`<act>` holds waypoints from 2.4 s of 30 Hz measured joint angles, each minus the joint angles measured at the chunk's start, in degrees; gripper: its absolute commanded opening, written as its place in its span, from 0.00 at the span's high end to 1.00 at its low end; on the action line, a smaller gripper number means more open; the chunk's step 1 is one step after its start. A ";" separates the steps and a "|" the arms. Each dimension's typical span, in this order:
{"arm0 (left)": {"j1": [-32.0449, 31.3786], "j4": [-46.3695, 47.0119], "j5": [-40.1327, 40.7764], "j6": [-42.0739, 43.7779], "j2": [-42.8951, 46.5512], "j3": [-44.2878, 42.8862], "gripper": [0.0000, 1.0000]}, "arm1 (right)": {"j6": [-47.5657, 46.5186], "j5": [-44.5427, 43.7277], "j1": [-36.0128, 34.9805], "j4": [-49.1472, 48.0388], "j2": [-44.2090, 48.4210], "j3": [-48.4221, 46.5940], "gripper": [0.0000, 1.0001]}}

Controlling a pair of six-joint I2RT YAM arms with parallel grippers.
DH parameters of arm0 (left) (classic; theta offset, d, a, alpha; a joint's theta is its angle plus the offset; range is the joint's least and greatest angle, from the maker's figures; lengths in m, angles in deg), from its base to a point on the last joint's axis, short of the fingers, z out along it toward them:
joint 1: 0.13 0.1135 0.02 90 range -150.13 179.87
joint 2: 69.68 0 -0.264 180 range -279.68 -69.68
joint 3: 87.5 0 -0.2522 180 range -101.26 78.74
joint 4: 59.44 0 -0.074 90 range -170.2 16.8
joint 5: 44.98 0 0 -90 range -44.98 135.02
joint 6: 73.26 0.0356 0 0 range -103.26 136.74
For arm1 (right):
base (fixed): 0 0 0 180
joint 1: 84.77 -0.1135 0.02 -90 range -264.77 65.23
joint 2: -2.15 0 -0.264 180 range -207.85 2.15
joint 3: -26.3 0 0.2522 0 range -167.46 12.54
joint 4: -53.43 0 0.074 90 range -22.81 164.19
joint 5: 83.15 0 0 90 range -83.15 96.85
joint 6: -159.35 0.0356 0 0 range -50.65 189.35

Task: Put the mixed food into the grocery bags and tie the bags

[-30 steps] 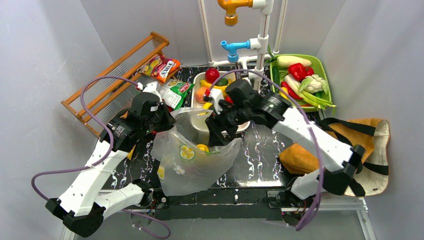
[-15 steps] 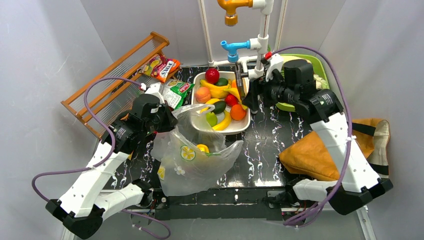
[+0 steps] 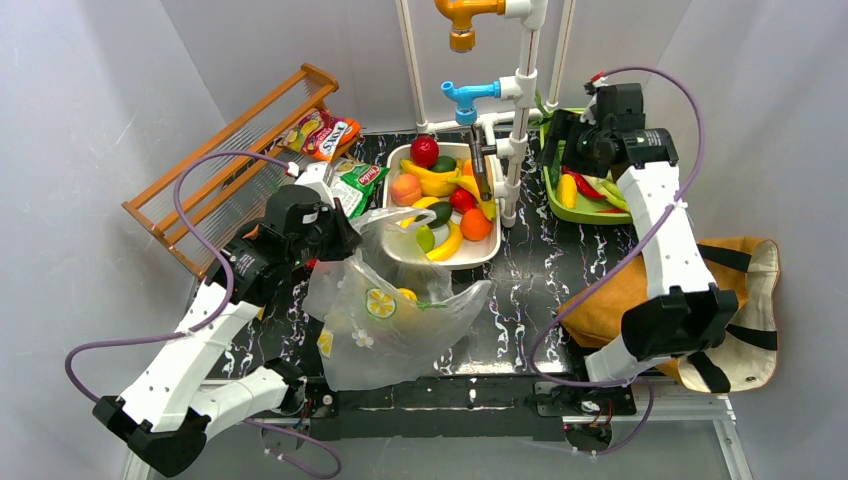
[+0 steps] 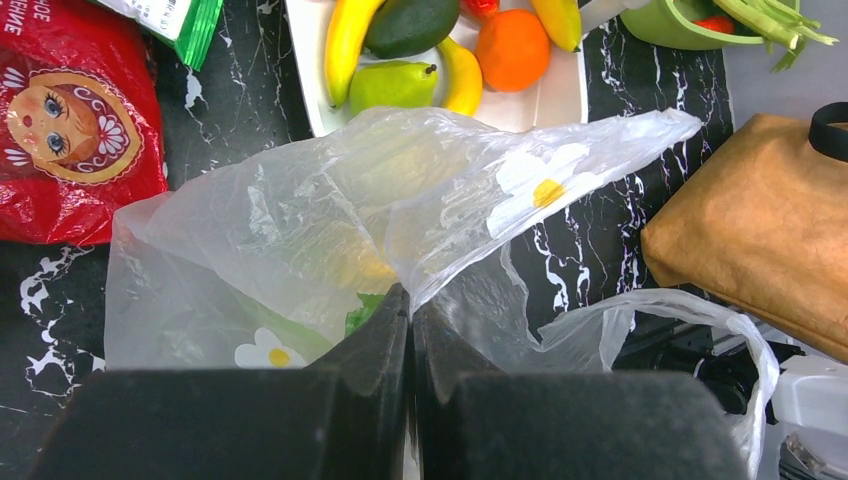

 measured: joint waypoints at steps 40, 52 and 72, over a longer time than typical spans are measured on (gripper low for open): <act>1.33 -6.60 6.45 4.33 -1.46 -2.45 1.00 | 0.09 -1.18 14.40 3.78 -41.90 -19.80 0.23; 1.57 -6.86 7.30 4.28 -1.66 -2.93 1.00 | 0.85 -1.18 14.43 4.17 -46.51 -20.35 0.40; 1.57 -6.40 6.80 3.41 -3.65 -3.91 1.00 | 1.88 -0.76 14.51 7.04 -40.92 -22.82 0.78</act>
